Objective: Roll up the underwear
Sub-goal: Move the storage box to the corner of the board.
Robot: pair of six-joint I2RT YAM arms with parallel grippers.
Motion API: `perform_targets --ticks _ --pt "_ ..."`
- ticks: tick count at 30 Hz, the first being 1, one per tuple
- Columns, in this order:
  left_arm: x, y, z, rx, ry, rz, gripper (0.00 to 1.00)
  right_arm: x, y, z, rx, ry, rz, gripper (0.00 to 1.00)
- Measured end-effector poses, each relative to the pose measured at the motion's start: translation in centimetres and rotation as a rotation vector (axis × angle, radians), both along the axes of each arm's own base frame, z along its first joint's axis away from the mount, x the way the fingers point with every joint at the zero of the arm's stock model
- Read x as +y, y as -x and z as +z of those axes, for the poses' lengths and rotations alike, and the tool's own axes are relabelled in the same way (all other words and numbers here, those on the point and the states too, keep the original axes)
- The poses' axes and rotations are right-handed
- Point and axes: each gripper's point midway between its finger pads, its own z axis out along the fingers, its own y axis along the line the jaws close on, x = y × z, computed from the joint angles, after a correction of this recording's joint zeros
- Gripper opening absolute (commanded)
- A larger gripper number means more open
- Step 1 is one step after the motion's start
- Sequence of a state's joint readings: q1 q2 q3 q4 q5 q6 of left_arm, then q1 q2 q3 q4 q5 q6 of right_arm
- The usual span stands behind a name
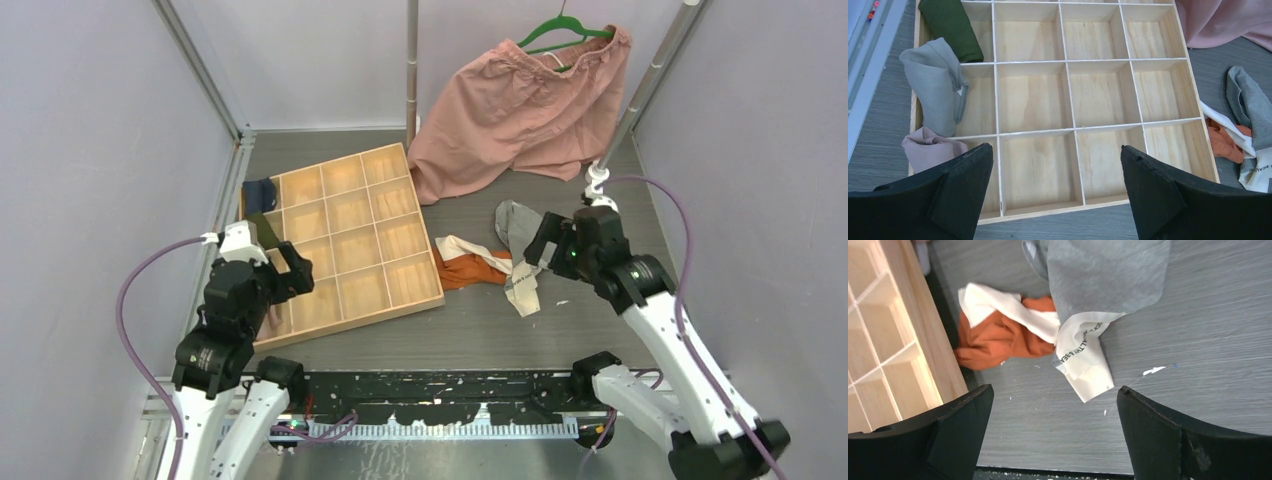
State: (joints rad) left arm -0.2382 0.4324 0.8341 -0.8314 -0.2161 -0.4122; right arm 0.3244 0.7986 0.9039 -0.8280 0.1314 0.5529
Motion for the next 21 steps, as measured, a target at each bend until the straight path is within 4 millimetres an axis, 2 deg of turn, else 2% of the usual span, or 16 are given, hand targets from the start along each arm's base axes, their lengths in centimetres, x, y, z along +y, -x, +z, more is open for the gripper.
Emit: perform_targets --ticks 4,9,14,17,21 --pt "-0.1 0.0 -0.1 0.003 0.001 -0.003 1.0 2.6 -1.0 -3.4 0.147 0.004 0.064 1.0" --pt "-0.1 0.1 -0.2 -0.004 0.004 -0.007 1.0 7.8 -0.6 -7.9 0.273 0.11 0.211 1.0" --pt "-0.1 0.1 -0.2 -0.004 0.004 -0.008 1.0 12.0 -1.0 -11.3 0.325 0.205 0.278 1.0" --pt "-0.1 0.1 -0.3 -0.003 0.004 -0.007 1.0 13.7 -1.5 -13.3 0.351 0.241 0.287 1.0" --pt "-0.1 0.1 -0.3 -0.003 0.006 -0.006 1.0 15.6 -1.1 -14.5 0.37 0.257 0.314 1.0"
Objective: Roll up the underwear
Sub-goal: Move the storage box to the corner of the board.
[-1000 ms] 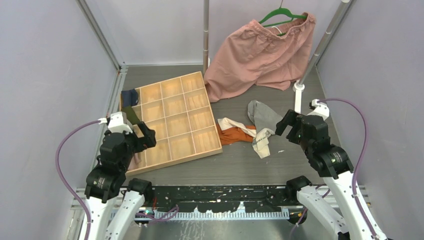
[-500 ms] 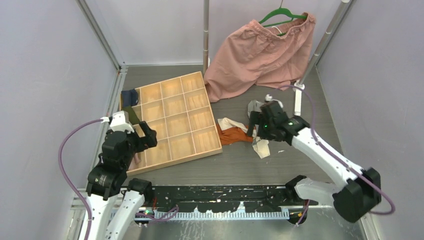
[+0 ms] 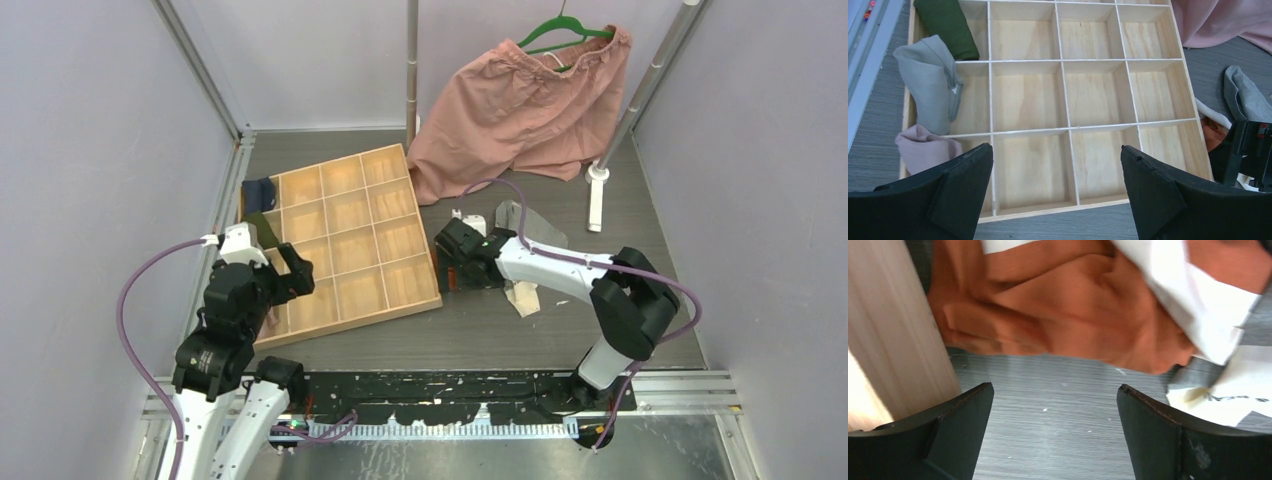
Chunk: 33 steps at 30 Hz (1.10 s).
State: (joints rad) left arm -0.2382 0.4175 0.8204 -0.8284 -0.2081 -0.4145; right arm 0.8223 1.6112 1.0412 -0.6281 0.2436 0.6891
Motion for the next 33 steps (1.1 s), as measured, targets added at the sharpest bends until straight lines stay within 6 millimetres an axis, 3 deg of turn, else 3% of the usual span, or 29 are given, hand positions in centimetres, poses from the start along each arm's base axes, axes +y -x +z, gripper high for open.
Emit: perform_targets --ticks 10,17,26,29,33 --pt "0.0 0.0 0.0 0.0 0.001 0.001 1.0 9.9 0.6 1.2 0.018 -0.124 0.15 1.0" --pt "0.0 0.0 0.0 0.001 0.004 0.003 1.0 16.3 -1.1 0.5 0.042 -0.218 0.205 1.0" --pt "0.0 0.0 0.0 0.001 0.003 0.003 1.0 19.4 -1.2 -0.4 0.086 -0.294 0.257 1.0" --pt "0.0 0.0 0.0 0.001 0.003 0.003 1.0 20.5 -1.3 0.9 0.079 -0.405 0.289 1.0" --pt "0.0 0.0 0.0 0.001 0.004 0.003 1.0 20.7 -0.9 4.6 0.094 -0.612 0.31 1.0"
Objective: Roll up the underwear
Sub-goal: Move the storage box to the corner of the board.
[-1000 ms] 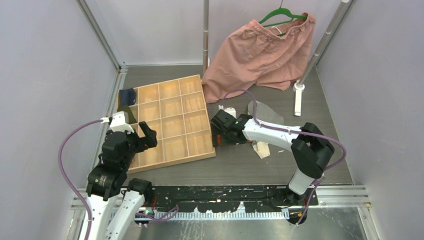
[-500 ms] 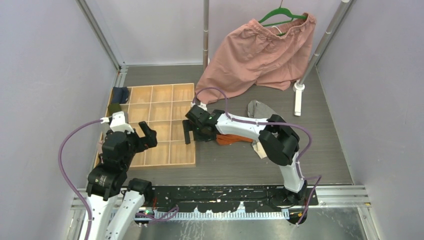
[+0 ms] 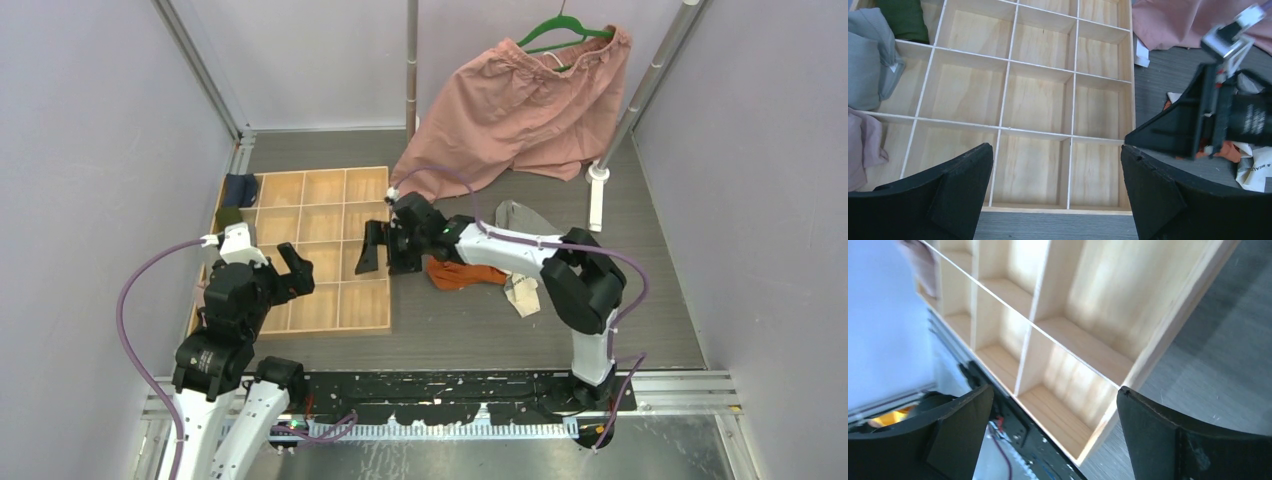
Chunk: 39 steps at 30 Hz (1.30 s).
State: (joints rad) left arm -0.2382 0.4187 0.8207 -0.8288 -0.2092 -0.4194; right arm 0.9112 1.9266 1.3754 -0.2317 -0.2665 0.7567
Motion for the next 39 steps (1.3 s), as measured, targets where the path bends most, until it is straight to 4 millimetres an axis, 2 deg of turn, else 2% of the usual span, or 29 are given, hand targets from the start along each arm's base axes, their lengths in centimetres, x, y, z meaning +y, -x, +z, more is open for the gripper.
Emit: perform_targets --ticks 3,6,13,17,20,26,30,35,39 --pt "0.0 0.0 0.0 0.0 0.0 0.0 1.0 0.0 -1.7 3.2 -0.016 -0.122 -0.017 1.0" --pt "0.0 0.0 0.0 0.0 0.0 0.0 1.0 -1.7 -3.3 4.4 -0.065 -0.101 -0.063 1.0" --pt "-0.2 -0.1 -0.1 0.007 0.003 -0.011 1.0 -10.4 -4.9 3.3 -0.213 0.286 -0.264 1.0" --pt "-0.2 -0.1 -0.1 0.008 0.003 -0.011 1.0 -12.8 -4.4 1.6 -0.219 0.408 -0.294 1.0" --pt "-0.2 0.0 0.0 0.003 0.004 -0.011 1.0 -12.3 -3.4 -0.1 -0.207 0.46 -0.267 1.0" --pt "-0.3 0.0 0.1 -0.007 0.01 -0.018 1.0 -7.9 -1.5 -5.0 -0.177 0.556 -0.167 1.0" --pt "-0.3 0.1 0.2 -0.01 0.01 -0.018 1.0 -7.2 -0.4 -7.1 -0.16 0.619 -0.125 1.0" --pt "-0.3 0.1 0.2 -0.014 0.011 -0.018 1.0 -5.8 0.3 -7.1 -0.13 0.565 -0.086 1.0" --pt "-0.3 0.1 0.2 -0.014 0.011 -0.018 1.0 -3.1 1.1 -6.5 -0.102 0.447 -0.011 1.0"
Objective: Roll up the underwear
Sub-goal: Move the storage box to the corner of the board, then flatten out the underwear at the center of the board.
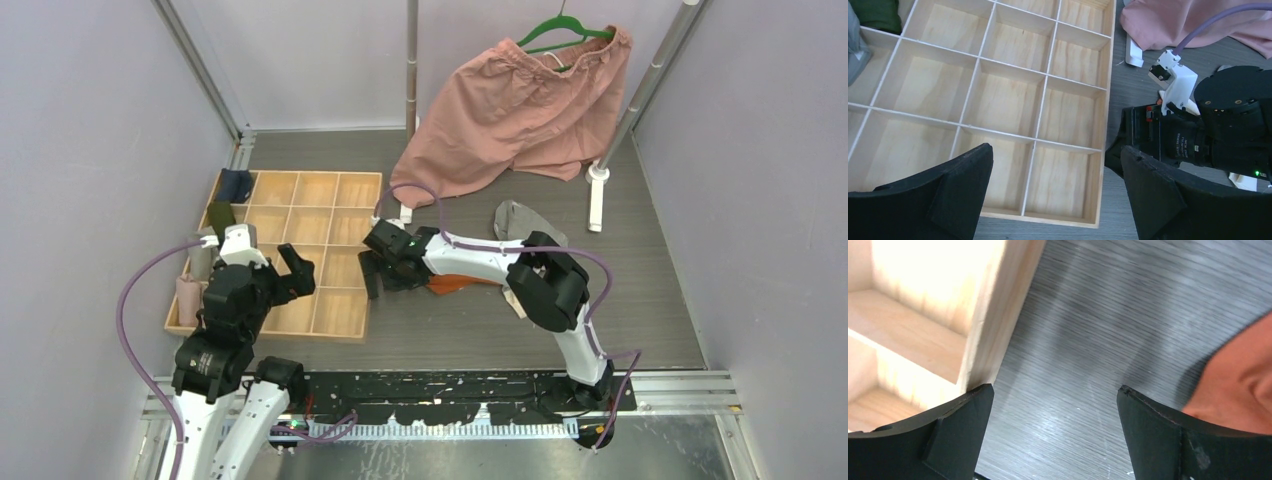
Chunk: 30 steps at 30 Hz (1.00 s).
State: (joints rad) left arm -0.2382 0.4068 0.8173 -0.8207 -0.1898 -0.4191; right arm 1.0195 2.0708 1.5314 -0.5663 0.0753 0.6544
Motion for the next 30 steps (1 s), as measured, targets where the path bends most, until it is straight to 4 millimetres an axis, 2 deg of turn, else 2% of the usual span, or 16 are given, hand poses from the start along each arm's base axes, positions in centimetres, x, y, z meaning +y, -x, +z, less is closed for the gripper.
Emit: perform_targets --ticks 2,4,7,10,13,14,15,16,18,19,22,24,26,29,30 --pt "0.0 0.0 0.0 0.001 0.0 0.0 1.0 0.9 0.0 0.6 -0.011 -0.037 0.03 1.0" --pt "0.0 0.0 0.0 0.001 0.0 0.0 1.0 0.8 -0.5 1.6 -0.047 -0.048 0.034 1.0" --pt "-0.1 0.0 -0.1 0.001 0.003 -0.007 1.0 -2.0 -1.4 4.9 -0.136 -0.05 -0.003 1.0" --pt "-0.5 0.0 -0.1 0.004 0.008 -0.027 1.0 -7.8 -2.9 8.4 -0.209 -0.043 -0.115 1.0" --pt "-1.2 -0.4 -0.2 0.016 0.016 -0.061 1.0 -17.3 -5.3 11.6 -0.286 -0.022 -0.333 1.0" --pt "-1.4 -0.5 -0.3 0.021 0.018 -0.069 1.0 -19.1 -5.7 12.0 -0.295 -0.014 -0.377 1.0" --pt "-1.7 -0.6 -0.5 0.029 0.023 -0.083 0.99 -22.0 -6.1 12.3 -0.308 0.004 -0.449 0.99" --pt "-1.9 -0.6 -0.5 0.033 0.026 -0.091 0.98 -24.8 -6.2 12.4 -0.311 0.032 -0.515 0.98" --pt "-2.5 -0.6 -0.6 0.039 0.046 -0.114 0.95 -28.8 -5.8 11.8 -0.301 0.084 -0.608 0.95" --pt "-2.8 -0.6 -0.5 0.039 0.065 -0.125 0.94 -30.3 -5.3 11.2 -0.285 0.111 -0.643 0.93" --pt "-4.1 -0.9 -0.2 0.037 0.128 -0.165 0.93 -33.1 -4.3 9.1 -0.227 0.16 -0.71 0.84" --pt "-5.1 -1.1 -0.3 0.047 0.171 -0.193 0.93 -34.0 -3.7 7.6 -0.178 0.166 -0.739 0.77" --pt "-5.8 -1.3 -0.7 0.065 0.199 -0.213 0.93 -34.2 -3.3 6.0 -0.116 0.146 -0.757 0.78" --pt "-6.7 -1.5 -1.4 0.095 0.226 -0.237 0.93 -33.1 -3.7 4.2 -0.041 0.076 -0.759 0.73" --pt "-7.0 -1.5 -1.6 0.104 0.231 -0.245 0.93 -32.5 -4.1 3.6 -0.019 0.04 -0.752 0.67"
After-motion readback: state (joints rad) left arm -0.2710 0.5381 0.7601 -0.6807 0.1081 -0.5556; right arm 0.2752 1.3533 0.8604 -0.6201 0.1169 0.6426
